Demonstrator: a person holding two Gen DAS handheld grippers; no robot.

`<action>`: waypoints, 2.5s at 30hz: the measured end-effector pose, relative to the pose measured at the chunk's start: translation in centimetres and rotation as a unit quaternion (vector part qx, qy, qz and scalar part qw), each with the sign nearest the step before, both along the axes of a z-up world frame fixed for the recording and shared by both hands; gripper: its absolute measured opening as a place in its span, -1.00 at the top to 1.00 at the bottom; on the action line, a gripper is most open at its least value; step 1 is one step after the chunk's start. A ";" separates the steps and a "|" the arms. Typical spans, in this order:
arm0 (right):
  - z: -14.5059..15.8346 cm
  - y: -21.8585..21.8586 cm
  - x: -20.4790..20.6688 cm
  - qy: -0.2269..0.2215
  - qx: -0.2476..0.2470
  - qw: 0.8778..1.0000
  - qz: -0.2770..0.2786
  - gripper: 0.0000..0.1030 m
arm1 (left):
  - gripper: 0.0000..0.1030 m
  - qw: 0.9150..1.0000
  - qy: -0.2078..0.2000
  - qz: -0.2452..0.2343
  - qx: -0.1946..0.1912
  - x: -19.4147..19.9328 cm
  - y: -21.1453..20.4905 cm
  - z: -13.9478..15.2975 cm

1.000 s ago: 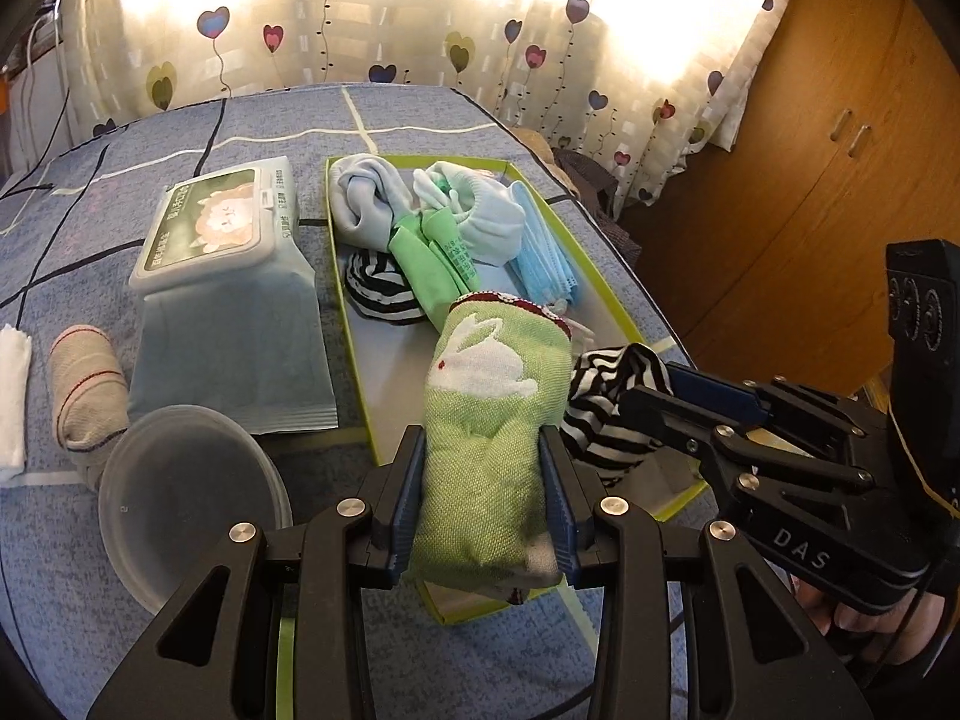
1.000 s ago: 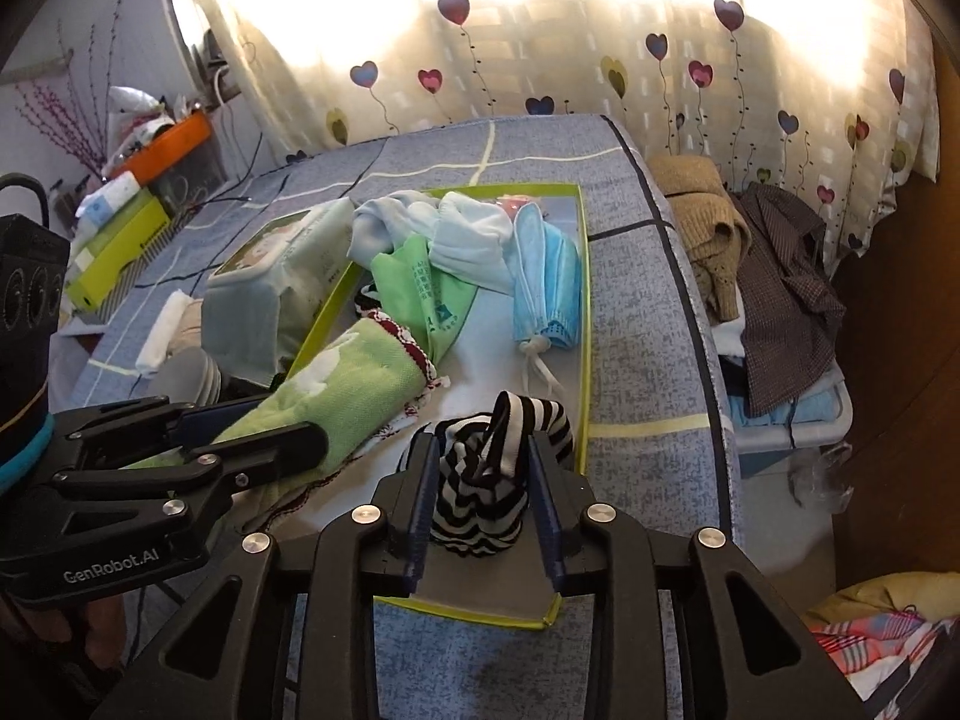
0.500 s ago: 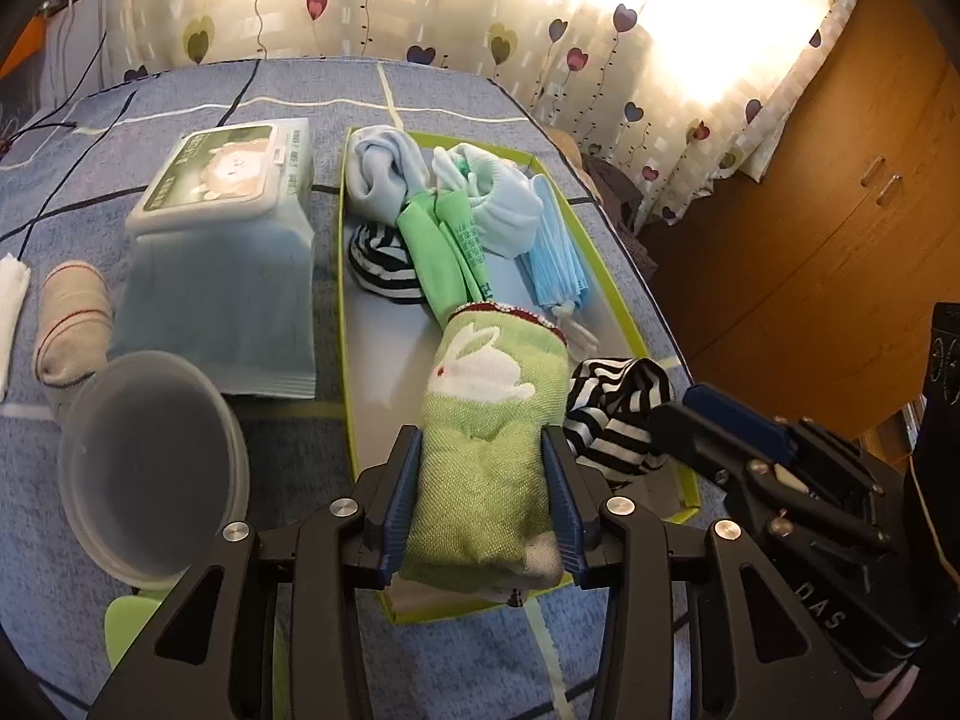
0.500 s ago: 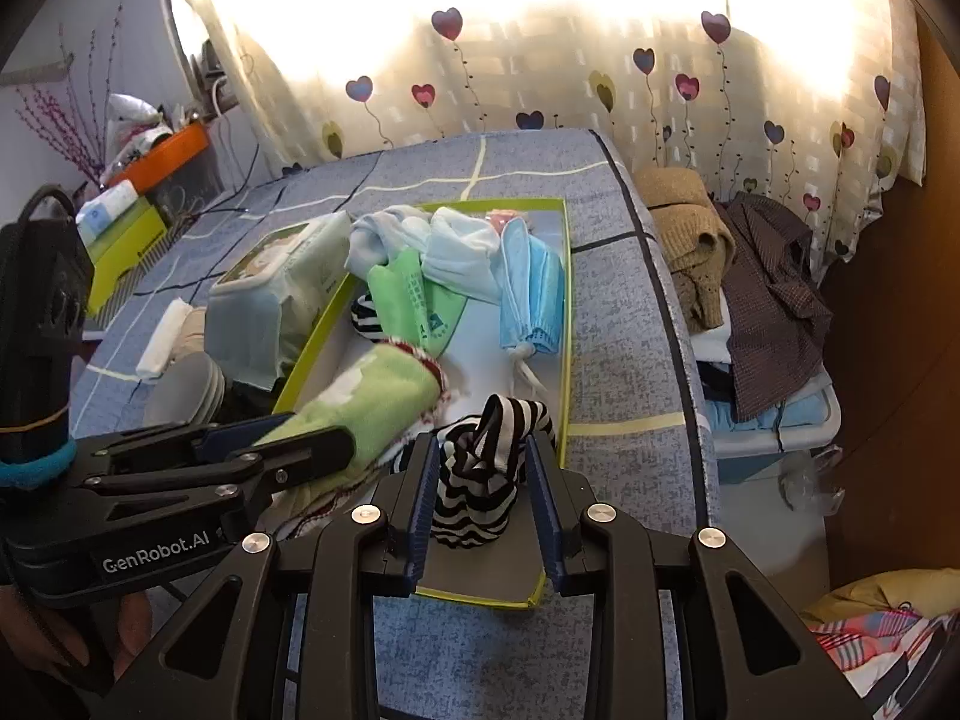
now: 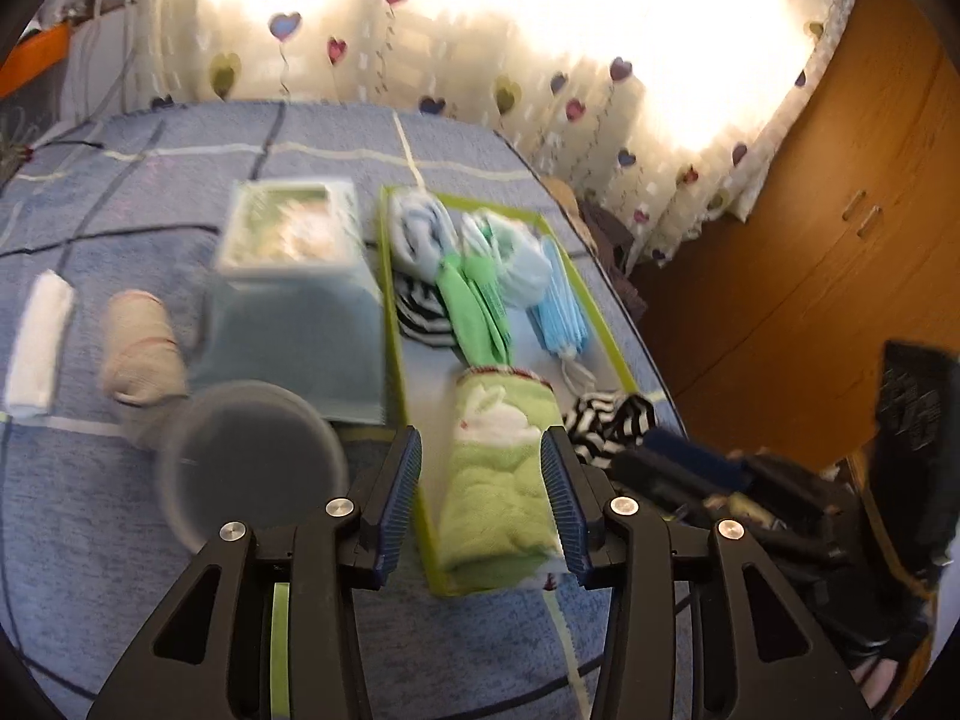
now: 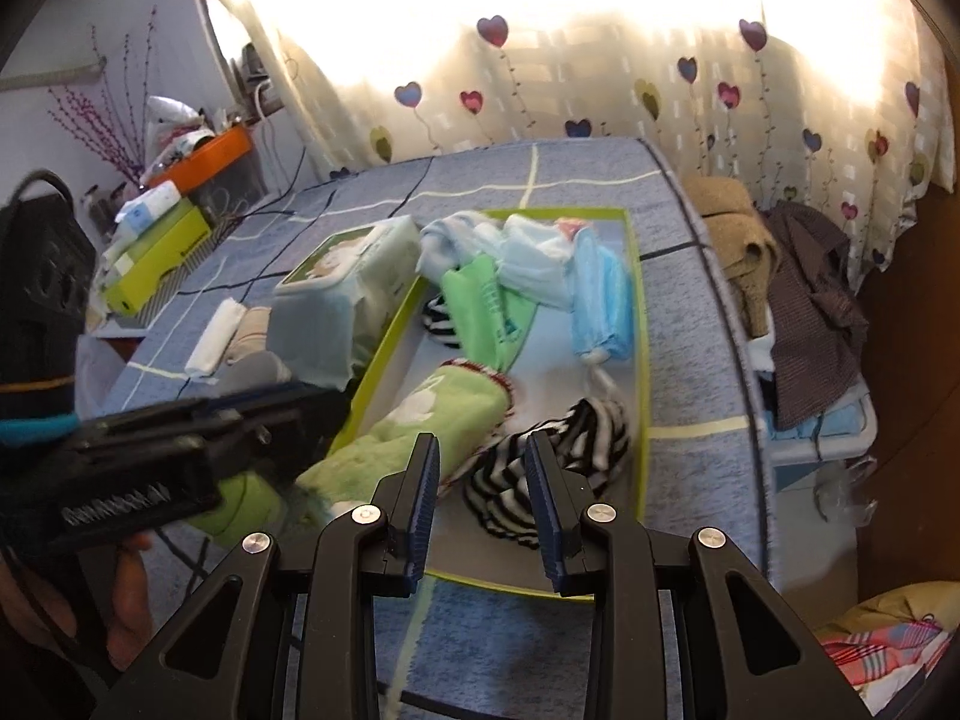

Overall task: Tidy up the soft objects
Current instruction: 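Lower the towel roll and striped sock into the tray and open both grippers, then withdraw both grippers from the tray toward the white cloth and beige sock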

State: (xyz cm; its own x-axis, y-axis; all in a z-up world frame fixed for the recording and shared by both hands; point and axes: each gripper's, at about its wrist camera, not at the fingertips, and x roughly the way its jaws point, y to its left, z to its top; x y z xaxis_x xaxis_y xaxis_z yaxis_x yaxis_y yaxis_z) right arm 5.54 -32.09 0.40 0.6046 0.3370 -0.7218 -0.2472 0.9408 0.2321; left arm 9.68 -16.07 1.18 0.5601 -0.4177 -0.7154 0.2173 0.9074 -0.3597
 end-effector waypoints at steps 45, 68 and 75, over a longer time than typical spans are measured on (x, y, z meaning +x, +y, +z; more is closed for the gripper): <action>5.3 5.7 -3.7 -0.068 -0.062 0.995 0.026 0.01 | 0.17 0.996 -0.060 0.053 0.028 -5.3 8.3 3.2; 5.3 11.2 -2.9 -0.071 -0.069 0.991 0.094 0.01 | 0.17 0.992 -0.035 0.116 0.029 -5.0 14.0 1.1; 5.6 13.7 -1.9 -0.073 -0.073 0.987 0.121 0.01 | 0.17 0.988 -0.029 0.149 0.023 -4.6 17.0 0.5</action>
State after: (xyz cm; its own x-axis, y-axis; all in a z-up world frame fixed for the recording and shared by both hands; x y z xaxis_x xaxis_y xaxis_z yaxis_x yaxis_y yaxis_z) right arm 3.59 -18.38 5.99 0.6206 0.3832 -0.6841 -0.4894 0.8710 0.0439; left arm 5.11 0.93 1.71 0.6934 -0.1960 -0.6934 -0.0427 0.9494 -0.3111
